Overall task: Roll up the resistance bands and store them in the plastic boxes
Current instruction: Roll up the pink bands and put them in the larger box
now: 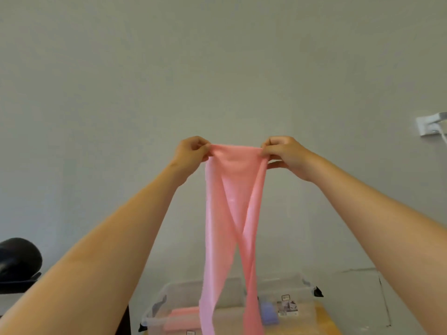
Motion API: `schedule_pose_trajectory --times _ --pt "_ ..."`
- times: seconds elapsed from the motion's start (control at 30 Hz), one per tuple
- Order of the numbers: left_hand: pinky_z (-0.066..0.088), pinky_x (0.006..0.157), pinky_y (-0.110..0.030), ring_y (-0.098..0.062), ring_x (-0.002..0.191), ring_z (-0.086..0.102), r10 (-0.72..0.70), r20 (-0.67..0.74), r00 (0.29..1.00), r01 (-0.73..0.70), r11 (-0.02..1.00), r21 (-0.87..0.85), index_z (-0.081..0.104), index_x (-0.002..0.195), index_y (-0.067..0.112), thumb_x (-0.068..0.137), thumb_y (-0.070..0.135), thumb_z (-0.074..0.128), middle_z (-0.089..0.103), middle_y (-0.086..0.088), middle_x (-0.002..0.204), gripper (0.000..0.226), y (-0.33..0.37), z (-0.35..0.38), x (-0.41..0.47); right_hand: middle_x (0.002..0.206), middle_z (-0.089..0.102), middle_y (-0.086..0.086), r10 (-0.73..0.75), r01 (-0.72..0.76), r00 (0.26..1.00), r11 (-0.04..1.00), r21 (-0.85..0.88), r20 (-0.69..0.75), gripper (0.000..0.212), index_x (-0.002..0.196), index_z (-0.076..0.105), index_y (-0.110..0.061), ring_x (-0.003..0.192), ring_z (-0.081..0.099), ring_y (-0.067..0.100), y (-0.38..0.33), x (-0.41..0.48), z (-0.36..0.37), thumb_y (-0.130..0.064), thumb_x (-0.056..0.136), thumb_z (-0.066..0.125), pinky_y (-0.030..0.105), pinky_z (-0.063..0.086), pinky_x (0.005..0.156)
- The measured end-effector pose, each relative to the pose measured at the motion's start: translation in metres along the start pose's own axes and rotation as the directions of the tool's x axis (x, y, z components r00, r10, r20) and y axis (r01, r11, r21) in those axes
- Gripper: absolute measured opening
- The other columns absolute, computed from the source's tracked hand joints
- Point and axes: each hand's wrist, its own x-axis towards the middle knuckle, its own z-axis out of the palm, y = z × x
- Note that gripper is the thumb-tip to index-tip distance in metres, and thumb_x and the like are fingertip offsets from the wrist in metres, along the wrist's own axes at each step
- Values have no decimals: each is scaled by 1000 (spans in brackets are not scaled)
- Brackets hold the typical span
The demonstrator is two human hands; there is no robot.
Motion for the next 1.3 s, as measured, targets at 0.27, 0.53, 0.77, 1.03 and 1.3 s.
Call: schedule_pose_trajectory --times 0.27,0.53,0.77,1.03,1.3 --pt "51 55 -21 -14 65 59 -290 246 925 157 880 449 64 86 7 93 7 55 62 -5 77 11 -55 0 -33 68 65 -3 380 -240 861 890 -388 339 21 71 56 -17 67 63 11 58 -19 21 -15 81 74 20 41 56" --pt "53 55 -22 -15 58 66 -392 235 889 287 879 382 62 77 8 93 3 53 65 -7 76 19 -96 0 -48 73 70 7 265 -212 923 955 -206 279 17 79 59 -5 72 72 15 86 -25 44 1 77 75 21 56 68" --pt "55 62 -20 -14 63 66 -341 242 908 285 928 238 64 82 5 93 4 55 66 -12 82 15 -112 4 -57 67 67 6 184 -163 983 902 -401 15 20 67 58 -8 65 69 15 116 -20 48 -10 78 74 27 56 64" --pt "55 69 -25 -15 66 66 -300 198 933 262 945 195 65 81 5 92 2 55 66 -11 80 16 -122 6 -61 78 64 -2 171 -156 985 842 -516 -19 19 72 63 -15 74 59 14 124 -19 53 4 76 61 23 48 66" --pt "56 61 -19 -9 57 65 -354 189 916 324 930 172 66 86 3 93 5 56 65 -9 78 12 -124 1 -66 80 63 3 219 -228 974 947 -228 -63 19 78 64 -9 66 63 14 130 -26 45 10 79 59 27 54 73"
